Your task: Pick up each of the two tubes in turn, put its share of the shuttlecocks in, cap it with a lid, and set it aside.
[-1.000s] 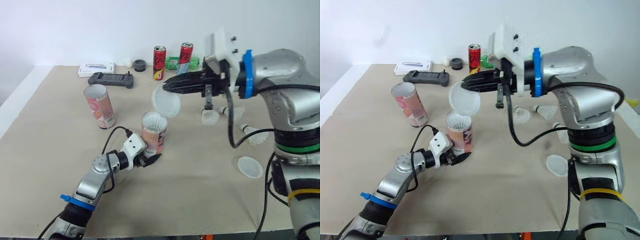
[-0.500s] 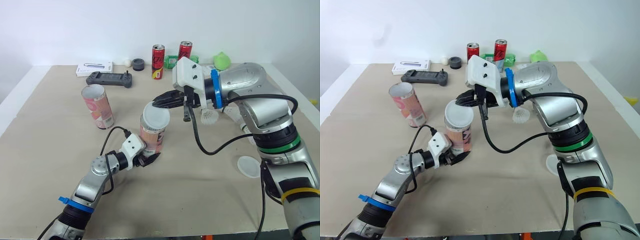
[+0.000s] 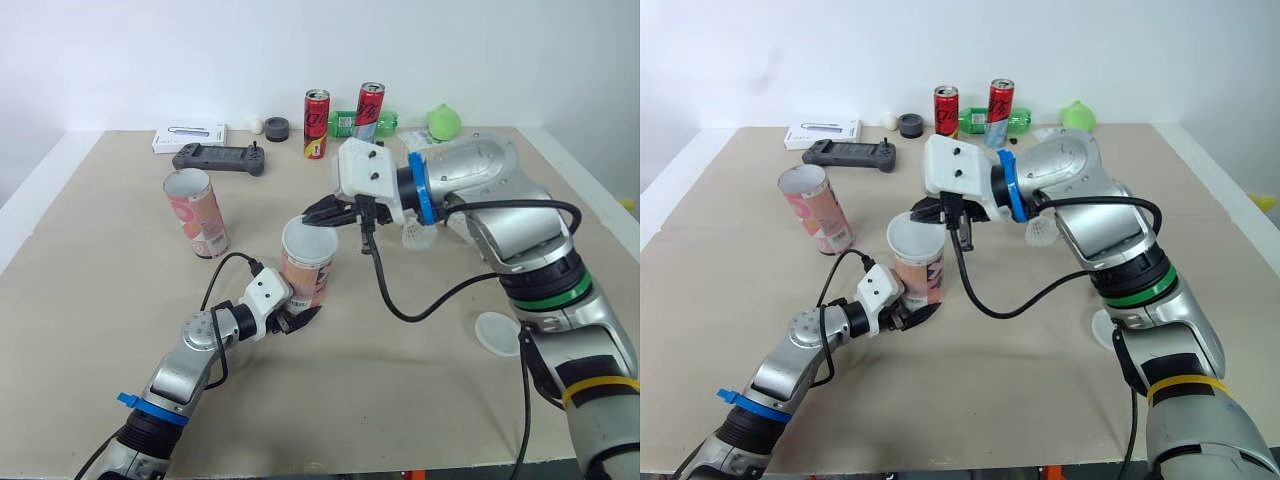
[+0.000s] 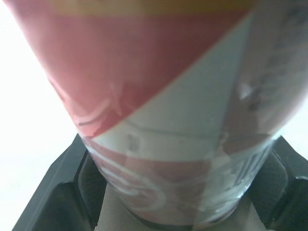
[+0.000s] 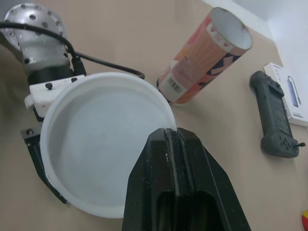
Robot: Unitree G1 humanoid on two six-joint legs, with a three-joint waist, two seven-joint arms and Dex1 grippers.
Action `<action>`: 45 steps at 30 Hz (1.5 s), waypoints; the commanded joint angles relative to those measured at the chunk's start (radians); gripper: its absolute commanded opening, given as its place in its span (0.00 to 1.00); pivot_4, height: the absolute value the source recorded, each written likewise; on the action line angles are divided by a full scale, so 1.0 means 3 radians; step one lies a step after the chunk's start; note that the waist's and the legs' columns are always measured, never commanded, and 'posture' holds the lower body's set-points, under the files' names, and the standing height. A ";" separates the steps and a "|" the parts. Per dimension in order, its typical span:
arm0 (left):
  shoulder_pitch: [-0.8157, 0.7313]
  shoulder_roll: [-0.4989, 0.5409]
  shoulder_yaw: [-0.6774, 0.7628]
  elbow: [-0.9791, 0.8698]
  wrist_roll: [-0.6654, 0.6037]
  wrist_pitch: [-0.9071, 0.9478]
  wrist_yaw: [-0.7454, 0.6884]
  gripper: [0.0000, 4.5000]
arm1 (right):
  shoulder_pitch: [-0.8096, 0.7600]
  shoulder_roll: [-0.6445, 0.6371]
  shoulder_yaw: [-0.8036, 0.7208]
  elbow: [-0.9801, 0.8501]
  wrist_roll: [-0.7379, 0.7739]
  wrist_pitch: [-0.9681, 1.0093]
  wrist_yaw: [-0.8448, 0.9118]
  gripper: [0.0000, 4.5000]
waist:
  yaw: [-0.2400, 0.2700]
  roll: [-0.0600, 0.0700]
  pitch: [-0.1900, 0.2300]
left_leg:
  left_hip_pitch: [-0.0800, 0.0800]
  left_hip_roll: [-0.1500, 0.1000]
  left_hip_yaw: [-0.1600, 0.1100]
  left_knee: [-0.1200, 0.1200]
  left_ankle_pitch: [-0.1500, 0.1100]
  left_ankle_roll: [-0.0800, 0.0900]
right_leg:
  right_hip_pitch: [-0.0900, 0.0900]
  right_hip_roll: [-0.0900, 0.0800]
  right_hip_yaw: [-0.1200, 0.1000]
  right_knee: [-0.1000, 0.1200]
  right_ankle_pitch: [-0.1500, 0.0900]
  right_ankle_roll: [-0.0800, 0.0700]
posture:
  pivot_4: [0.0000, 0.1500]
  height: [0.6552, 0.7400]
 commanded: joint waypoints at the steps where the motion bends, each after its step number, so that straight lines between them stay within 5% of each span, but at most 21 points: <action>1: 0.0070 0.0011 -0.0024 0.0045 0.0044 0.0049 0.0035 0.79 | -0.0049 0.0018 0.0050 -0.0001 -0.0109 -0.0158 0.0095 0.01 | 0.0000 0.0000 0.0000 | 0.0000 0.0000 0.0000 0.0000 0.0000 0.0000 | 0.0000 0.0000 0.0000 0.0000 0.0000 0.0001 | 1.00 1.00; 45: 0.0083 -0.0015 -0.0059 0.0021 0.0034 0.0060 0.0049 0.79 | -0.0300 0.0037 0.0008 0.0143 -0.0409 -0.0447 0.0329 0.01 | 0.0000 0.0000 0.0000 | 0.0002 0.0000 0.0000 -0.0002 0.0000 0.0000 | 0.0000 0.0000 0.0000 0.0000 -0.0004 -0.0006 | 1.00 1.00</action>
